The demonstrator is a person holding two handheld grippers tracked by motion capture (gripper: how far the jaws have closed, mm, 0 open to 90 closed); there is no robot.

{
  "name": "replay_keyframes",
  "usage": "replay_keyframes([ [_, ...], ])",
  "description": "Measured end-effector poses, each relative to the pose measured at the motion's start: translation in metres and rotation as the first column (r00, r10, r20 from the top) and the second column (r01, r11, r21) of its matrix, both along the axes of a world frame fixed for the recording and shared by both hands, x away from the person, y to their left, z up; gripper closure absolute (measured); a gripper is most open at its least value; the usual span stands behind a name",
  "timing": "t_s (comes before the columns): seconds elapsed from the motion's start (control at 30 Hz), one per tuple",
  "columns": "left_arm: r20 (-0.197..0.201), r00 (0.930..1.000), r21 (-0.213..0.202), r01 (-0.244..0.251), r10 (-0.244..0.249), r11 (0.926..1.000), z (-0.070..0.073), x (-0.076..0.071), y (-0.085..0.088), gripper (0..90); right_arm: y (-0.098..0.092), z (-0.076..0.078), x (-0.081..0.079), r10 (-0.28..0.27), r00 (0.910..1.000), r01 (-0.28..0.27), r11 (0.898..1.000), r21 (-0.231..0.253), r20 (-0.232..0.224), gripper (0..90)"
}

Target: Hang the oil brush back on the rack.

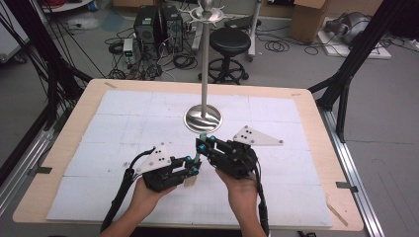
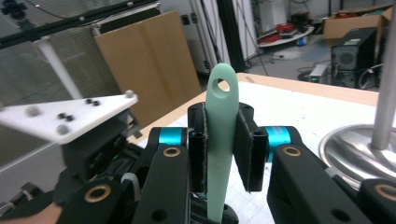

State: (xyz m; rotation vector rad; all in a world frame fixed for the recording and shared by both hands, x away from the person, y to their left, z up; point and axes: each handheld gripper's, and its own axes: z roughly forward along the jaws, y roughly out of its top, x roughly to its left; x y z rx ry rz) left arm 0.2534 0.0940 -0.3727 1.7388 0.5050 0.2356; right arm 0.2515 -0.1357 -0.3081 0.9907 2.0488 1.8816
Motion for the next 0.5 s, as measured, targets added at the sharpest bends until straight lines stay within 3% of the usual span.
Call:
replay_keyframes([
  [0.1, -0.017, 0.9986, -0.010, 0.051, -0.051, 0.9987, 0.000, 0.003, 0.004, 60.9, -0.004, 0.002, 0.001, 0.028, 0.9994, -0.028, 1.000, -0.011, 0.018, 76.7],
  [0.23, -0.033, 0.9899, -0.053, 0.136, -0.138, 0.9894, 0.003, 0.007, 0.014, 54.8, -0.013, 0.004, 0.005, 0.101, 0.9936, -0.099, 0.994, -0.040, 0.050, 76.7],
  [0.33, -0.023, 0.9825, -0.069, 0.183, -0.185, 0.9807, 0.004, 0.007, 0.018, 54.3, -0.021, 0.006, 0.009, 0.192, 0.9784, -0.189, 0.981, -0.039, 0.077, 76.7],
  [0.5, -0.021, 0.9677, -0.078, 0.249, -0.251, 0.9654, 0.003, 0.007, 0.018, 49.3, -0.029, 0.006, 0.016, 0.319, 0.9433, -0.319, 0.948, -0.015, 0.092, 76.7],
])
